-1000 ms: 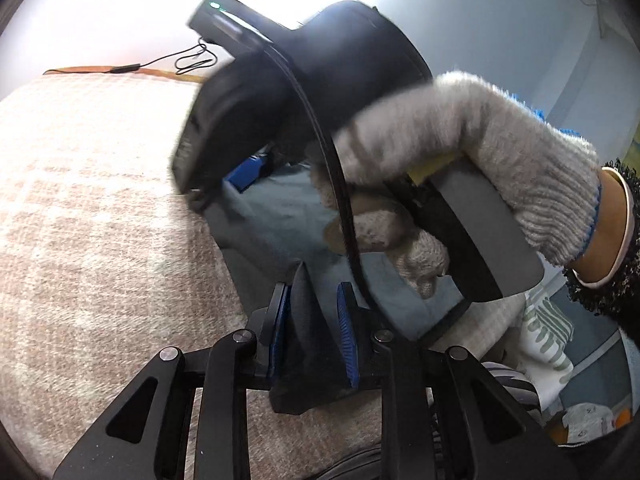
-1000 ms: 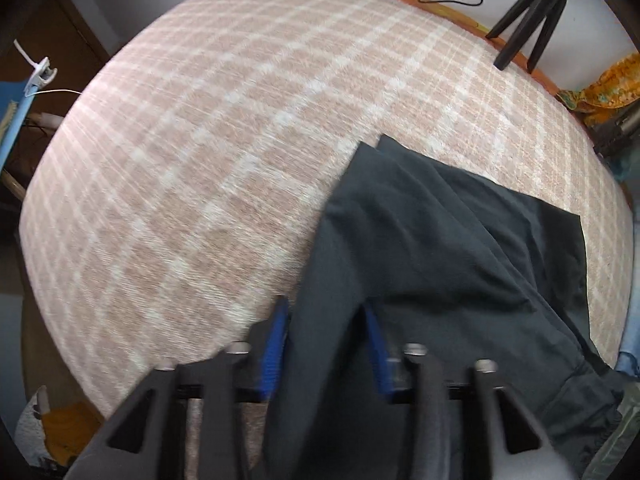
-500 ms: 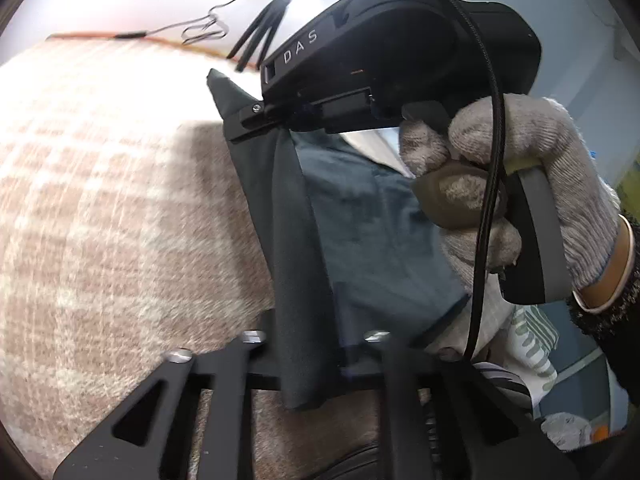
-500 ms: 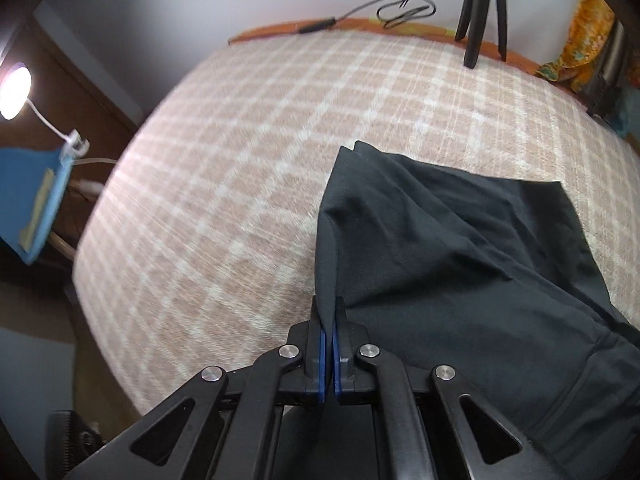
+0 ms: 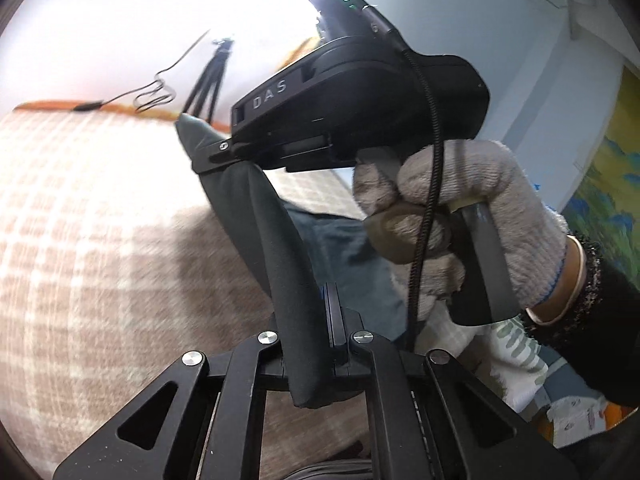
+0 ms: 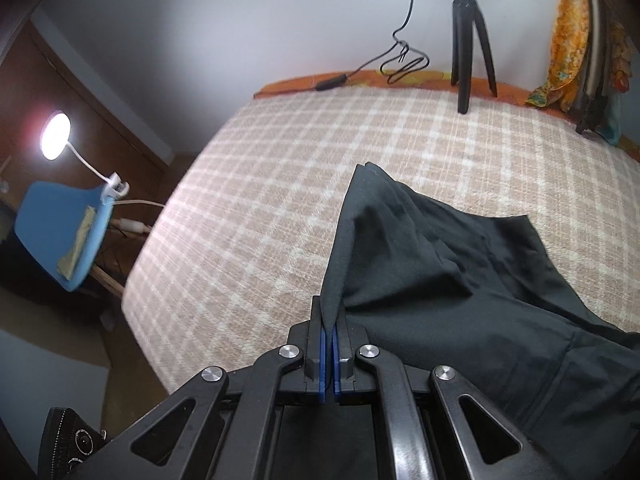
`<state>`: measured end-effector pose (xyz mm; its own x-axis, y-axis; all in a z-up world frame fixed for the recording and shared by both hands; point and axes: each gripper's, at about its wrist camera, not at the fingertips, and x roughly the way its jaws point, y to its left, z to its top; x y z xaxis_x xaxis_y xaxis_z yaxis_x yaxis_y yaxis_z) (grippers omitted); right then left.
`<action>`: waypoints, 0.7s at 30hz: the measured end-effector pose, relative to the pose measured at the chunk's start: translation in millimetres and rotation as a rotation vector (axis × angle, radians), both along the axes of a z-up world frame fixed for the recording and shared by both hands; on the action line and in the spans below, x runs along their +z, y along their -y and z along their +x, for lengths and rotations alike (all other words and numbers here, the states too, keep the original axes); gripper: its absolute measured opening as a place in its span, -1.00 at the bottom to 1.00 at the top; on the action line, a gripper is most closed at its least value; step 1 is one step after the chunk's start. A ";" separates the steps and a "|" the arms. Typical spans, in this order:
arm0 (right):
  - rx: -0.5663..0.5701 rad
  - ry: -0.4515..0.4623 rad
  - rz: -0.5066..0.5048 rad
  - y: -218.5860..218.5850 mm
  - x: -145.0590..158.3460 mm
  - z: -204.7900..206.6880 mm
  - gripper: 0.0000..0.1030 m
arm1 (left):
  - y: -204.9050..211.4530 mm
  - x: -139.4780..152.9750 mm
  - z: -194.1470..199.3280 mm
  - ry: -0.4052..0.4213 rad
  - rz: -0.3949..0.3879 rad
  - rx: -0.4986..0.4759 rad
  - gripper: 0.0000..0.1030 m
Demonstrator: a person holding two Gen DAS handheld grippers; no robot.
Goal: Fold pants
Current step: 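Grasp the trouser leg with the left gripper while the right gripper grasps the hem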
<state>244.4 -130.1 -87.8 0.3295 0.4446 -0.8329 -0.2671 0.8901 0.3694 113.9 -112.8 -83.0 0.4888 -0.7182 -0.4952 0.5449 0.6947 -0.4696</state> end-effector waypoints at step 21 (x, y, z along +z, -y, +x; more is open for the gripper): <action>-0.151 0.143 0.129 143.3 75.9 -38.0 -1.00 | 132.9 48.5 -0.1 0.119 0.071 -0.297 -0.89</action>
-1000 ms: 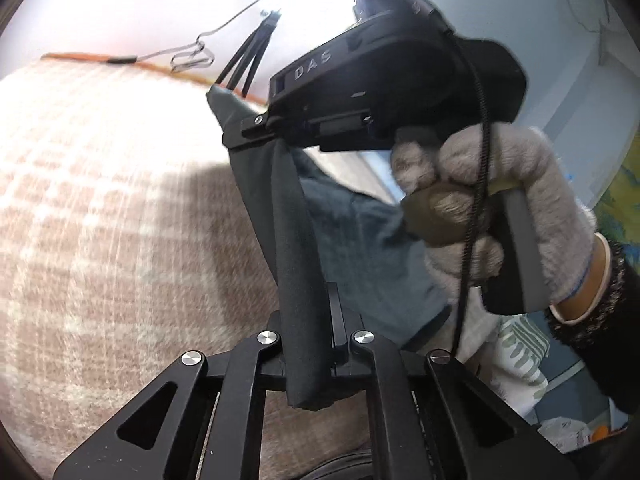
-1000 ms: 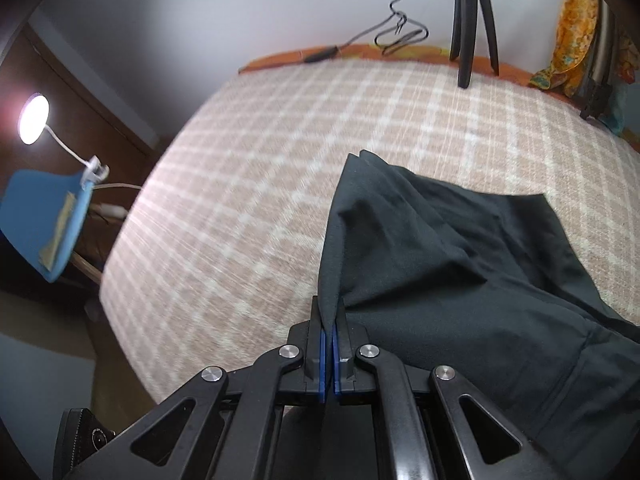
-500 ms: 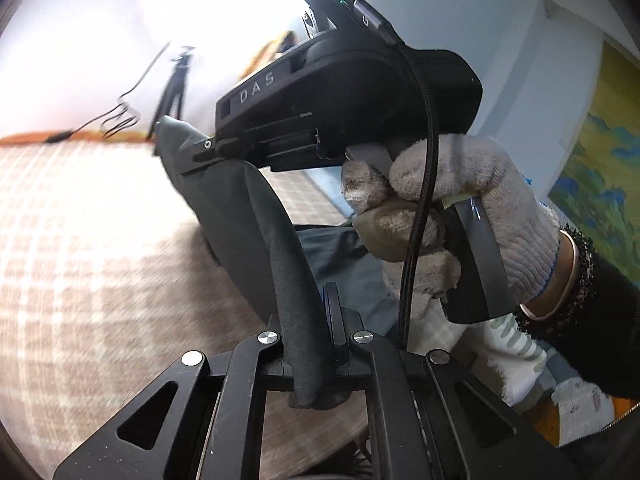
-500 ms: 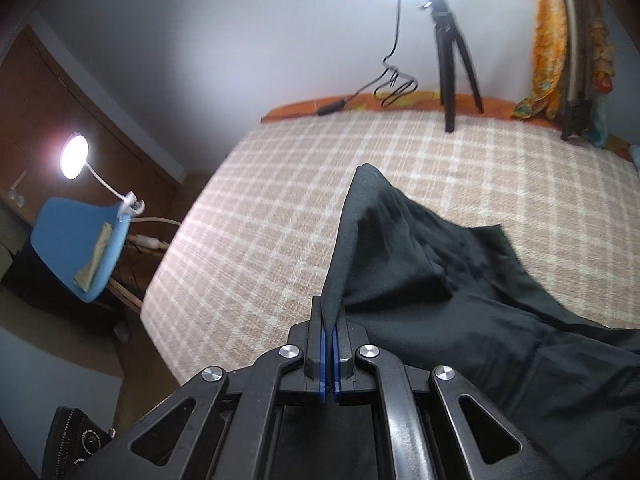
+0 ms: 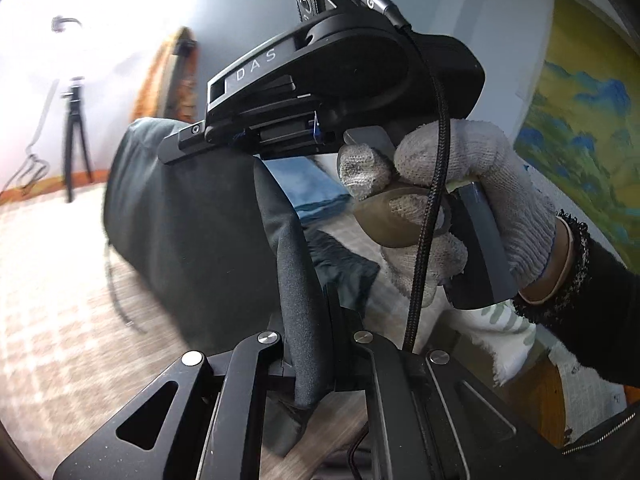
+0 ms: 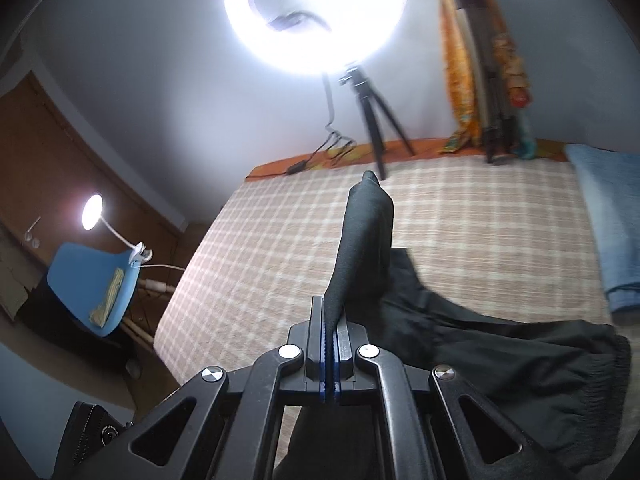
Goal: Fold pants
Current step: 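Grasp the trouser leg with the left gripper while the right gripper grasps the hem, then lift the trouser leg with both grippers and fold it over the trousers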
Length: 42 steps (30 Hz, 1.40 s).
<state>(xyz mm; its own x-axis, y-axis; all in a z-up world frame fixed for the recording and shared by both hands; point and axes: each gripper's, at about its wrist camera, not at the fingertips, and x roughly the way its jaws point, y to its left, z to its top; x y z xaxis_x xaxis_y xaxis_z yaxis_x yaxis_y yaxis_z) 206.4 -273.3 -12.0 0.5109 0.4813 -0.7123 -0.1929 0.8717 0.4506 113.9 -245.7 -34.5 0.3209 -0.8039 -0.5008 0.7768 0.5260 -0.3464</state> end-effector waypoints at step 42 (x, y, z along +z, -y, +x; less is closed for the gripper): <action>-0.125 -0.134 -0.181 213.2 -101.0 22.6 -1.00 | 174.5 -57.9 6.1 -0.136 0.182 -0.306 -0.78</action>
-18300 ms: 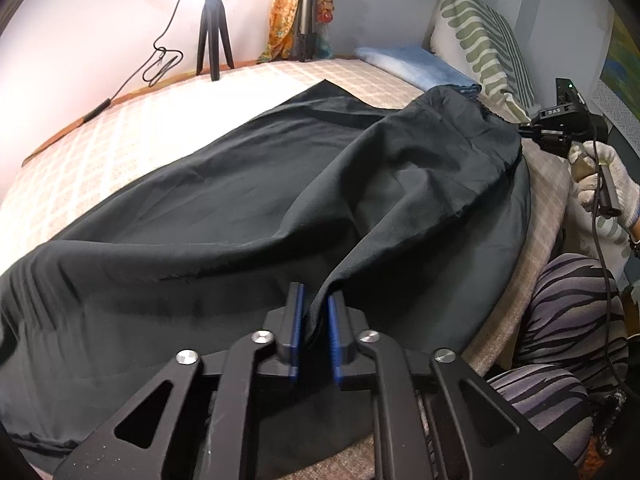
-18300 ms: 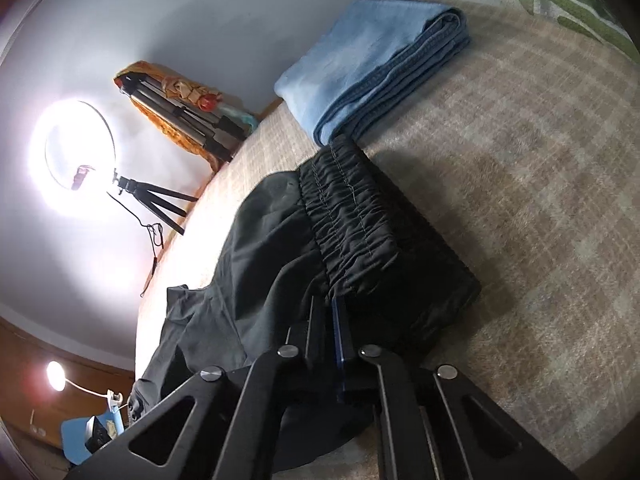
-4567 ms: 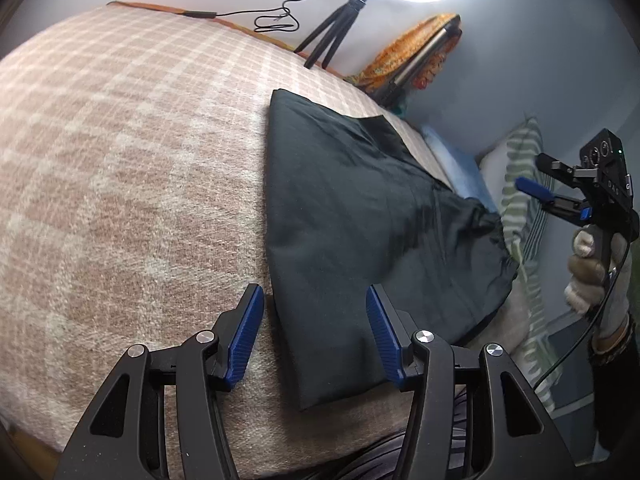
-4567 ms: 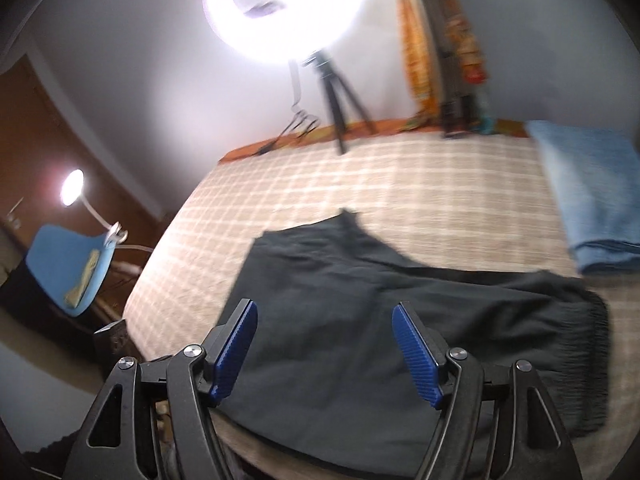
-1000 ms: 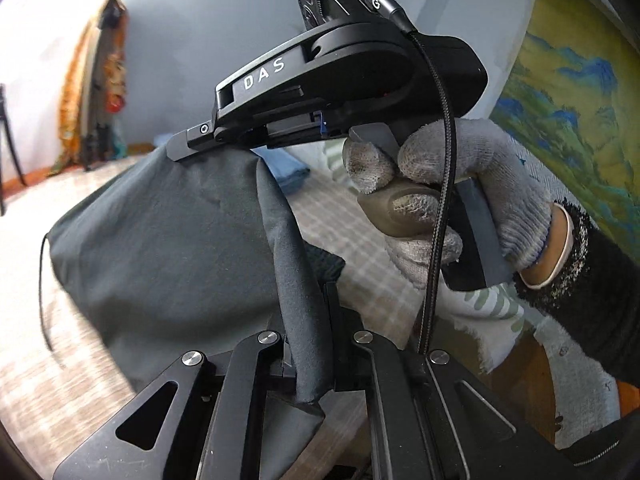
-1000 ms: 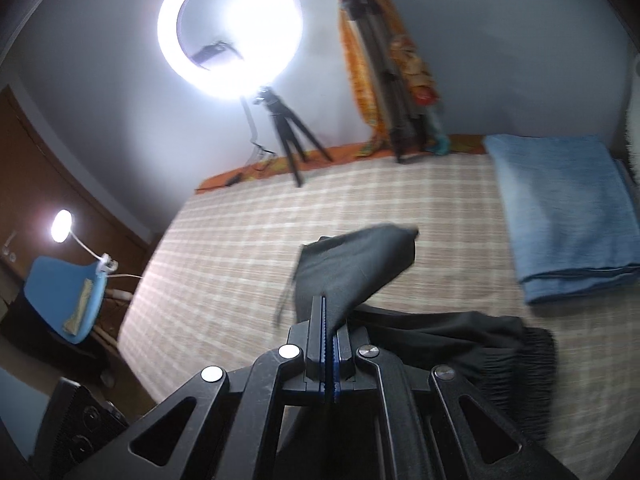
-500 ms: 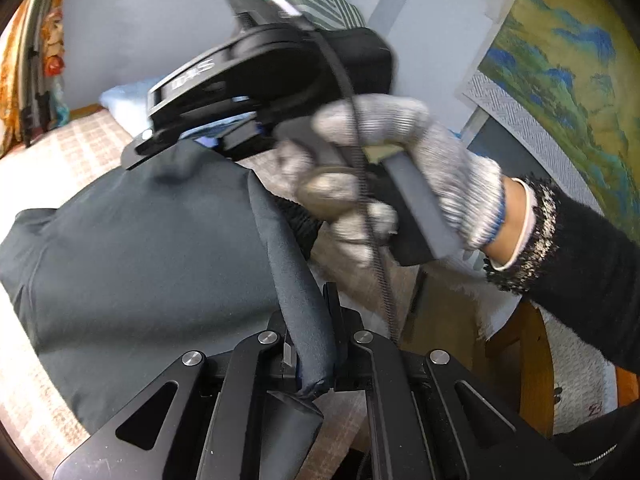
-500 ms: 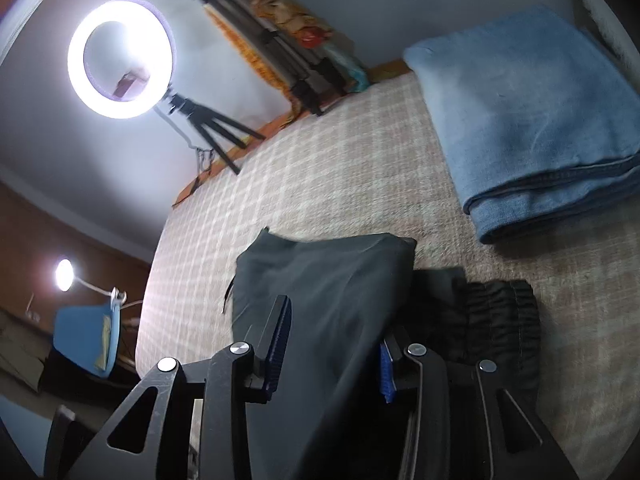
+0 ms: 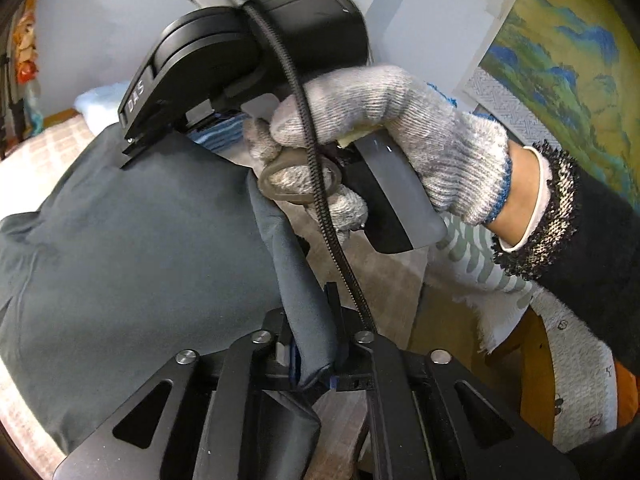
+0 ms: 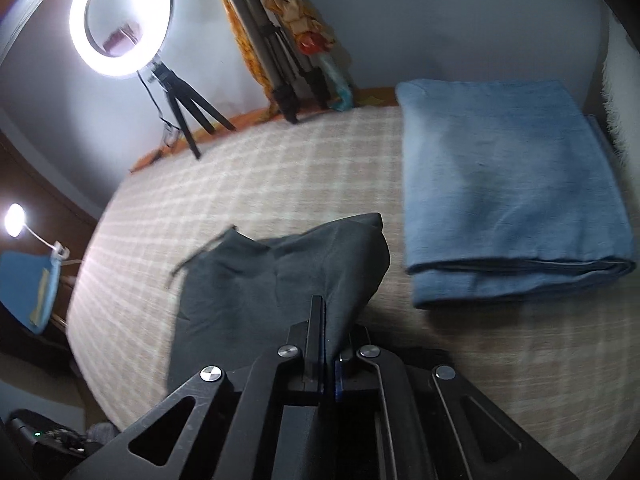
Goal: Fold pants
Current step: 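Lift the trouser leg with both grippers and fold it over the trousers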
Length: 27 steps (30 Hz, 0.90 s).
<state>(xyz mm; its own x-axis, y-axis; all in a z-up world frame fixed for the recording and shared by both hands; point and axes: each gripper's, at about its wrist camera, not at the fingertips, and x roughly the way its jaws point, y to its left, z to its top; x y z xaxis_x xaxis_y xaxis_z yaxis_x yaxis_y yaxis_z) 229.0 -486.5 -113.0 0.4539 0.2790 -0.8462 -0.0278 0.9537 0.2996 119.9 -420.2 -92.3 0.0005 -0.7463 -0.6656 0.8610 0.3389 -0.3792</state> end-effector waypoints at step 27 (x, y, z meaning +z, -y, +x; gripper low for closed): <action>-0.128 0.086 -0.087 41.4 26.4 -50.9 -0.34 | -141.7 46.6 14.9 0.076 0.001 0.157 -0.24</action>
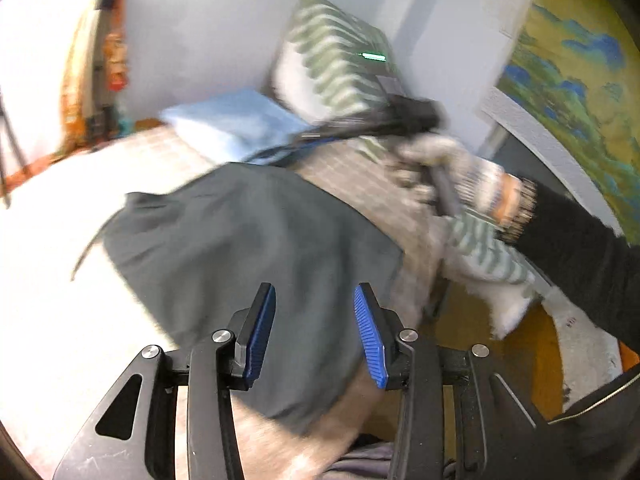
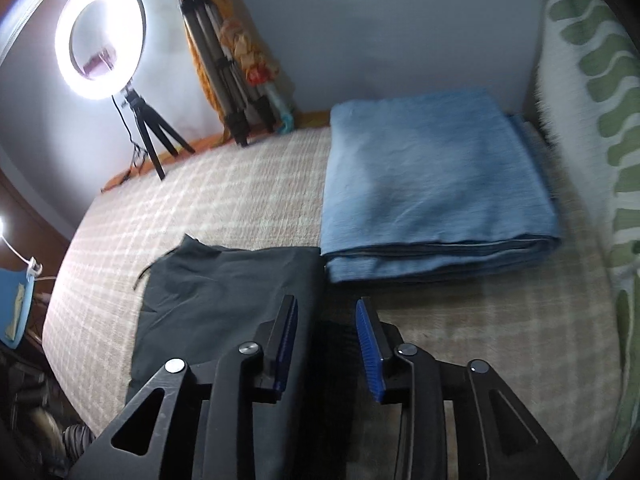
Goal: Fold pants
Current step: 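Lift the trouser leg with both grippers and fold it over the trousers, then open both grippers and release the folded dark trousers onto the bed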
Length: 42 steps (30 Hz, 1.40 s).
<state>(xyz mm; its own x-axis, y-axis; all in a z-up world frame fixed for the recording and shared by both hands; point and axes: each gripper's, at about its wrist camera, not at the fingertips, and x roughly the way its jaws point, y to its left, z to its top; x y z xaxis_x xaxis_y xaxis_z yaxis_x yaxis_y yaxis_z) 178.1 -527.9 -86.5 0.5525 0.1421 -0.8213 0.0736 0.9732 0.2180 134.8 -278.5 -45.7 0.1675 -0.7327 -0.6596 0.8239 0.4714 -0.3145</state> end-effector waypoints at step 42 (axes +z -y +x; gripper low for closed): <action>0.087 -0.014 -0.049 -45.4 -29.9 -95.3 0.61 | -40.3 -63.4 68.2 -0.178 0.086 0.318 -0.03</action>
<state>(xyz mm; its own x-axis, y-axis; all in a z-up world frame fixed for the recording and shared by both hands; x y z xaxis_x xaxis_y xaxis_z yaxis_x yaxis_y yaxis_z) 82.9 -482.5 -116.5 0.5285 0.1487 -0.8358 -0.0093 0.9855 0.1695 203.0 -238.2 -109.1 0.2544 -0.6032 -0.7560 0.5682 0.7257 -0.3878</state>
